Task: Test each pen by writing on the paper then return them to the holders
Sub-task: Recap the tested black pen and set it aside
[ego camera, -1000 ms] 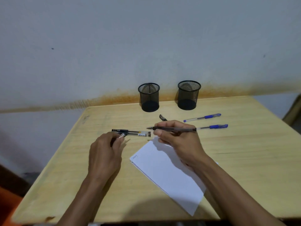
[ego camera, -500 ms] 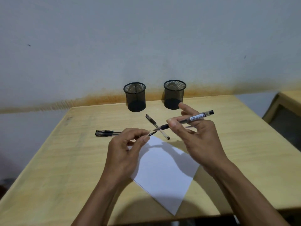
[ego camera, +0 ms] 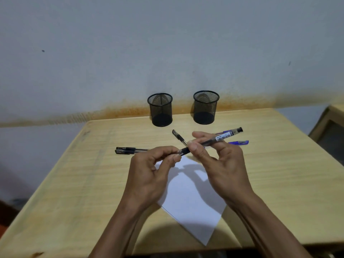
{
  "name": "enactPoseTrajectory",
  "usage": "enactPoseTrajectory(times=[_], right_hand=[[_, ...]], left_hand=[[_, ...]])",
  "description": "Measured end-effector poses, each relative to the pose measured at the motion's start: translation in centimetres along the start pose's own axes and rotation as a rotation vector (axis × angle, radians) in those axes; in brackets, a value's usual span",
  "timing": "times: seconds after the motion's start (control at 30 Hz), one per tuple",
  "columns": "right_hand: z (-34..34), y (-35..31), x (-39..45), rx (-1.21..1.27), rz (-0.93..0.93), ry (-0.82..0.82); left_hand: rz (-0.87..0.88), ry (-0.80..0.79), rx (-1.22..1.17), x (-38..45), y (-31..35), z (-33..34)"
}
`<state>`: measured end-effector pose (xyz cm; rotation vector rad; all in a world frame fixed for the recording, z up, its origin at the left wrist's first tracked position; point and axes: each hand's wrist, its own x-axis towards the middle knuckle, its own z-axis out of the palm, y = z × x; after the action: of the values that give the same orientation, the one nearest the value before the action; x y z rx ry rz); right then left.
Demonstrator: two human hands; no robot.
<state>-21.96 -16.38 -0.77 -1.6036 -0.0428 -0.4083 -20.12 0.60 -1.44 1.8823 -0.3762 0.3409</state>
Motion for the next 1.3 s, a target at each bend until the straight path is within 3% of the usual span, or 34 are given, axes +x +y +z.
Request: enactPoseTrajectory(times=[0.27, 0.4, 0.47, 0.57, 0.73, 0.9, 1.1, 1.3], right_hand=[[-4.4, -1.6, -0.1, 0.004, 0.101, 0.046], [-9.0, -2.1, -1.0, 0.025, 0.082, 0.459], [-11.6, -2.3, -2.3, -0.245, -0.101, 0.548], [-14.1, -2.4, -3.6, -0.737, -0.338, 0.419], [-17.4, -1.6, -4.0, -1.005, -0.369, 0.345], [-21.0, -0.8, -5.6, -1.032, -0.395, 0.479], [-24.9, -2.2, -9.1, -0.948, -0.221, 0.664], [-28.9, -1.6, -12.9, -0.458, -0.066, 1.066]], left_hand=[[0.069, -0.123, -0.026, 1.2, 1.9, 3.0], [0.096, -0.126, -0.034, 2.5, 3.2, 6.2], [0.128, -0.151, 0.004, 2.6, 3.7, 7.9], [0.246, -0.206, 0.073, 2.3, 4.7, 10.8], [0.442, -0.347, 0.075, 1.5, 7.5, 15.8], [0.52, -0.432, 0.039, 1.0, 9.5, 19.6], [0.4, -0.48, -0.061, -1.0, 11.3, 24.6], [0.386, -0.636, 0.327, -3.9, 11.2, 30.8]])
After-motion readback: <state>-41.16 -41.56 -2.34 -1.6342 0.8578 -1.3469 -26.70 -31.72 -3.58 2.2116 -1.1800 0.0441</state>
